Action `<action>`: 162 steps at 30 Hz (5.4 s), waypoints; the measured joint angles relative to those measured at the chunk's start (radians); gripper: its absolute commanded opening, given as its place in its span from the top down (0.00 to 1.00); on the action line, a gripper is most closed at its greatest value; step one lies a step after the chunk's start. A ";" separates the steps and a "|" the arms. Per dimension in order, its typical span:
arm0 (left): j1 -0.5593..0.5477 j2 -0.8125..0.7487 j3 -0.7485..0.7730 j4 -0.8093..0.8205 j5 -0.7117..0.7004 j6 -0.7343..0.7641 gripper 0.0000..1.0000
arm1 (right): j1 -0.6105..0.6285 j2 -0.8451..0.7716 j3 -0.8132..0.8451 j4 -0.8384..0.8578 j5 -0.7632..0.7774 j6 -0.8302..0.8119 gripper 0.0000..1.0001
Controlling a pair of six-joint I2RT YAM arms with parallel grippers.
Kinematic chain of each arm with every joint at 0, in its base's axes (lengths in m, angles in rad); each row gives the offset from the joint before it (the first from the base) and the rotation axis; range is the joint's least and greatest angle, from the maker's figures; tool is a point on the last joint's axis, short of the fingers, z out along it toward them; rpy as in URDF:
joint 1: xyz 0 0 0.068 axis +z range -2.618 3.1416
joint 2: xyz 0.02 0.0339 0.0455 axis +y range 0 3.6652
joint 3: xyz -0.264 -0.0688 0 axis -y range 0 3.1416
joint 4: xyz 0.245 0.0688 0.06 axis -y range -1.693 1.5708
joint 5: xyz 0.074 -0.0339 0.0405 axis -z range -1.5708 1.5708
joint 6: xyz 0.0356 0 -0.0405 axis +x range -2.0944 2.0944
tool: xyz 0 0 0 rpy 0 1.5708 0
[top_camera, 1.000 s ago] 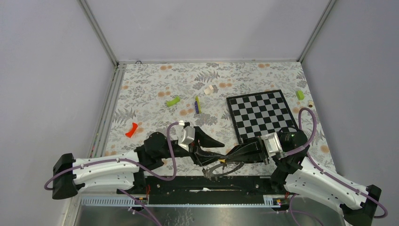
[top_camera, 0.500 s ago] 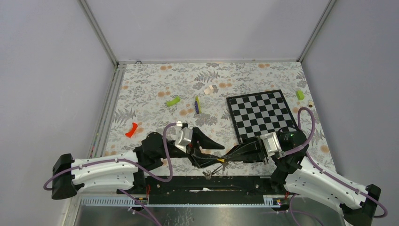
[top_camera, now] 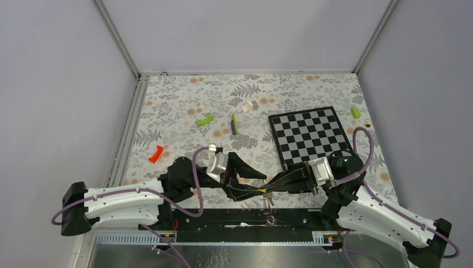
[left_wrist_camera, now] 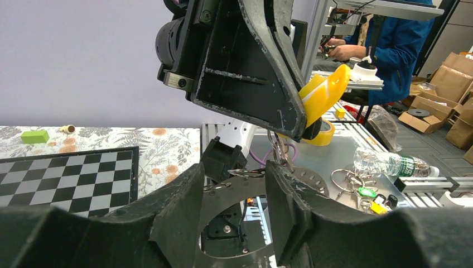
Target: Remove the keys from the keyring
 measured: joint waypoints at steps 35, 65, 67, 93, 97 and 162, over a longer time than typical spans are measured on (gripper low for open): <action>-0.008 -0.017 0.008 -0.012 -0.011 0.001 0.50 | 0.002 -0.021 0.000 -0.031 0.073 -0.051 1.00; -0.012 -0.038 0.008 -0.033 -0.038 0.011 0.47 | 0.002 -0.020 -0.003 -0.009 0.060 -0.023 1.00; -0.012 -0.037 0.008 -0.034 -0.038 0.011 0.47 | 0.002 -0.023 -0.003 -0.005 0.057 -0.015 1.00; -0.014 -0.056 0.003 -0.057 -0.050 0.018 0.47 | 0.002 -0.039 -0.003 -0.002 0.043 0.000 1.00; -0.014 -0.056 0.003 -0.057 -0.049 0.018 0.47 | 0.002 -0.039 -0.003 -0.002 0.043 -0.002 1.00; -0.015 -0.095 0.051 -0.219 -0.022 0.092 1.00 | 0.002 -0.097 -0.052 -0.044 0.122 -0.051 0.69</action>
